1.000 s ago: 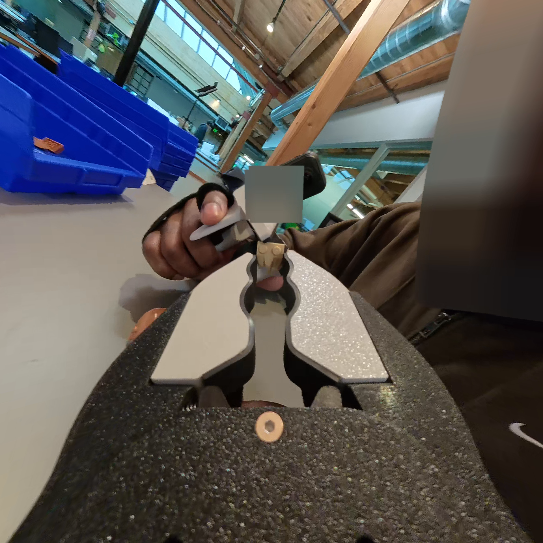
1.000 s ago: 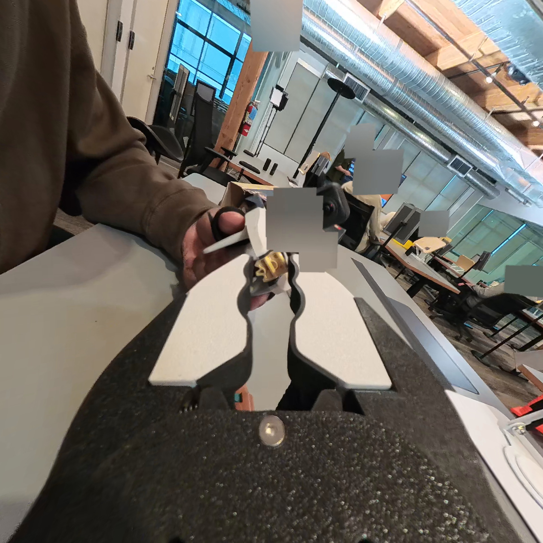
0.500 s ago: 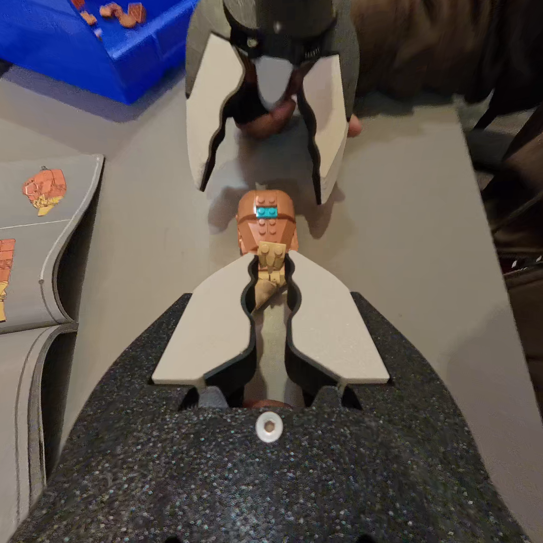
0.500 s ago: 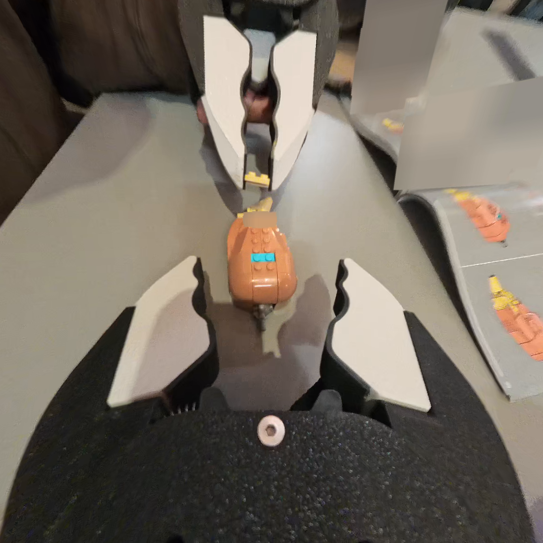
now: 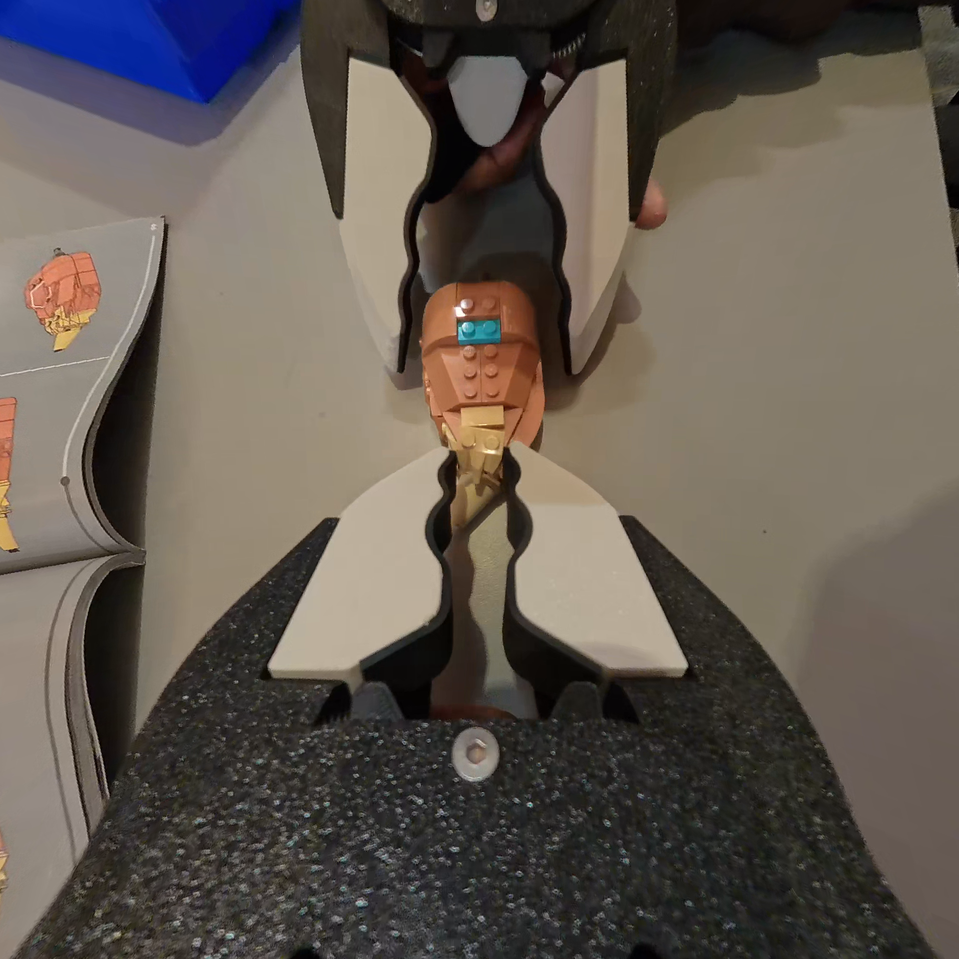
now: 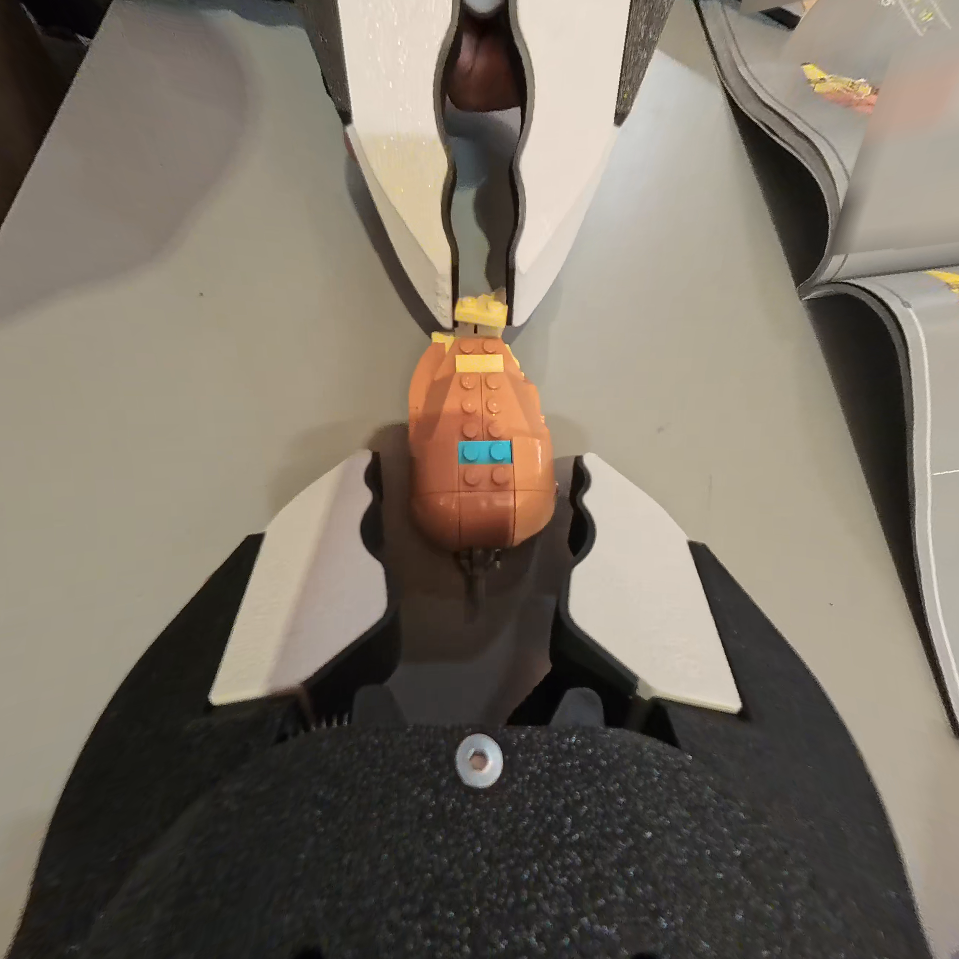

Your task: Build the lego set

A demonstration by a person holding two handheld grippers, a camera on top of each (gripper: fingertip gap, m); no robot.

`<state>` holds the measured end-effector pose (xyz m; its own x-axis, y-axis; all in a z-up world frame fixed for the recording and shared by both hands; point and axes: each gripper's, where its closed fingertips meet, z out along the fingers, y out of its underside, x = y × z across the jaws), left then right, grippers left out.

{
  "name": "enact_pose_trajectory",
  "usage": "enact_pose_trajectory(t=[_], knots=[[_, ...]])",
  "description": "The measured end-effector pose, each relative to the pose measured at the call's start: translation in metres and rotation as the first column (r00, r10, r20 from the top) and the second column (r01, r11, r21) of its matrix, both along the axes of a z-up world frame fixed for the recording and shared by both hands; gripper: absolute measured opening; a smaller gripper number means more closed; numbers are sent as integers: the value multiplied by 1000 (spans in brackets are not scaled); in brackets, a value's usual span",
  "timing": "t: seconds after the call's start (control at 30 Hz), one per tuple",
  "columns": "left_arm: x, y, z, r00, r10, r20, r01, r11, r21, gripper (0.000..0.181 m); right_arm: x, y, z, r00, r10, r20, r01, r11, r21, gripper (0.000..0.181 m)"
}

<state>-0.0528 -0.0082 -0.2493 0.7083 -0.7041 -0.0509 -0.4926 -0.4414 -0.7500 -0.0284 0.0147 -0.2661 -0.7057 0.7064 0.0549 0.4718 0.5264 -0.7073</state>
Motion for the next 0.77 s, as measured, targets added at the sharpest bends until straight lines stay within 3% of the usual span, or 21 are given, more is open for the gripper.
enact_pose_trajectory(t=[0.03, 0.77], knots=[[0, 0, 0, 1000, 4, -6, -4, 1000, -4, 17, 0, 0, 0, 1000, -2, 3, 2, 1000, 2, 70], [0, 0, -3, 999, 37, -22, -38, 999, -38, 17, -3, -6, -4, 1000, -10, 18, 10, 1000, 13, 56]])
